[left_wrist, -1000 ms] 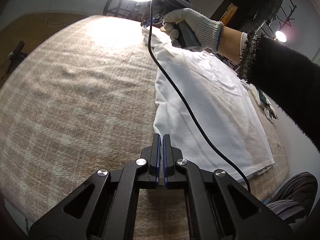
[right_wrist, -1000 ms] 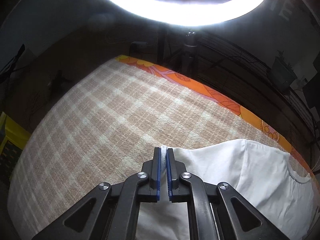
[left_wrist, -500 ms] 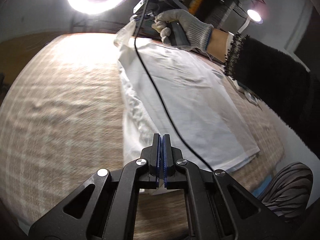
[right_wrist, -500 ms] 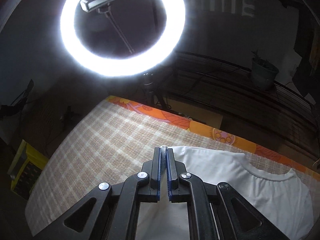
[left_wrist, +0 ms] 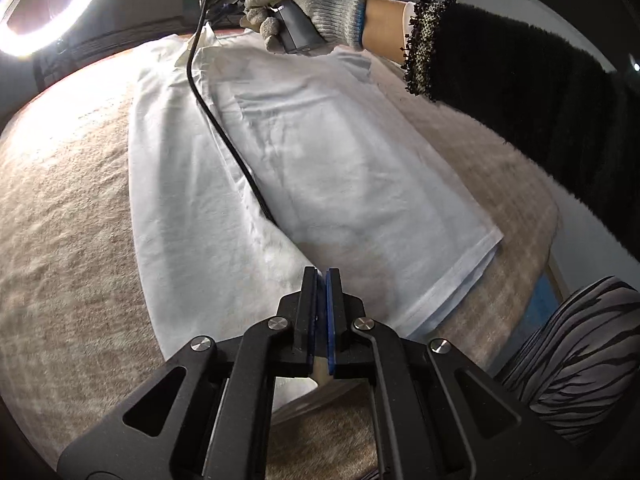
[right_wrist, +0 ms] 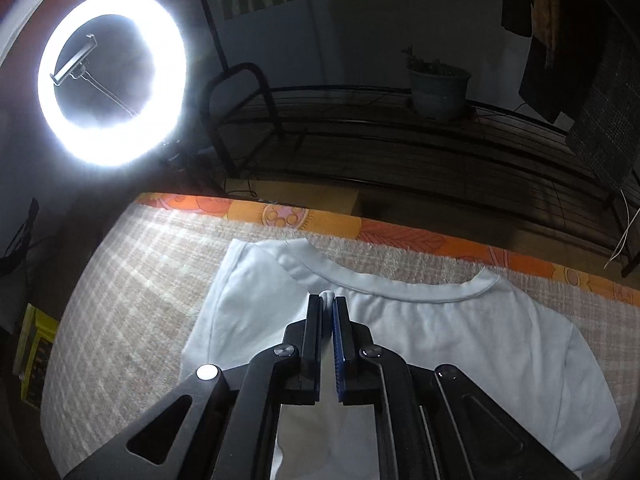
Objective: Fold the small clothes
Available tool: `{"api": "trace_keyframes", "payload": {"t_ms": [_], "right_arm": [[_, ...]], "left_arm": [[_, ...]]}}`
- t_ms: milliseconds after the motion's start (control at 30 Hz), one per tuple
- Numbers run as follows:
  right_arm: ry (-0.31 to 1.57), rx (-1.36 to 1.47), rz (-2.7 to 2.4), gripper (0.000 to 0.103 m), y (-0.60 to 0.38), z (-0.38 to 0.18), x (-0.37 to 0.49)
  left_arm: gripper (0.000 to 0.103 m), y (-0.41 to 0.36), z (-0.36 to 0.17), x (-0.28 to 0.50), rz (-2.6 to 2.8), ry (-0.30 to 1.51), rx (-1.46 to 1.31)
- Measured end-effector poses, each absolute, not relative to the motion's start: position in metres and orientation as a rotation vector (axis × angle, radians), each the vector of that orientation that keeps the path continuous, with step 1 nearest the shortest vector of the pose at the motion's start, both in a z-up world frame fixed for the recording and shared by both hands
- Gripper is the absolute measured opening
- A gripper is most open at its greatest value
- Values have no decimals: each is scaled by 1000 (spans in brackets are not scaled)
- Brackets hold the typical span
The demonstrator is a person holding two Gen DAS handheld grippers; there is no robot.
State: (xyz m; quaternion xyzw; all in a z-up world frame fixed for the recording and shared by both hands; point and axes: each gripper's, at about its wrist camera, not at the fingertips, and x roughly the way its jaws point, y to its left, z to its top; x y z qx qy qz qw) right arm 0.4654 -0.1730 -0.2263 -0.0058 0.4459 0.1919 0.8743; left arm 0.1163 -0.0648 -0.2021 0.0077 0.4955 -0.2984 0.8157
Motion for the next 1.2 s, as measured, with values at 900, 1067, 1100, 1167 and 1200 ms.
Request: {"api": "trace_keyframes", "payload": {"t_ms": [900, 1067, 1100, 1167, 1200], "right_arm": [[652, 137, 315, 41, -327, -85, 267], [637, 125, 282, 41, -358, -78, 231], [639, 121, 275, 41, -366, -78, 225], [647, 117, 271, 41, -380, -77, 217], [647, 112, 262, 41, -386, -77, 214]], "left_arm": [[35, 5, -75, 112, -346, 658, 132], [35, -15, -57, 119, -379, 641, 158], [35, -25, -58, 120, -386, 644, 171], [35, -44, -61, 118, -410, 652, 179], [35, -56, -66, 116, -425, 661, 176]]}}
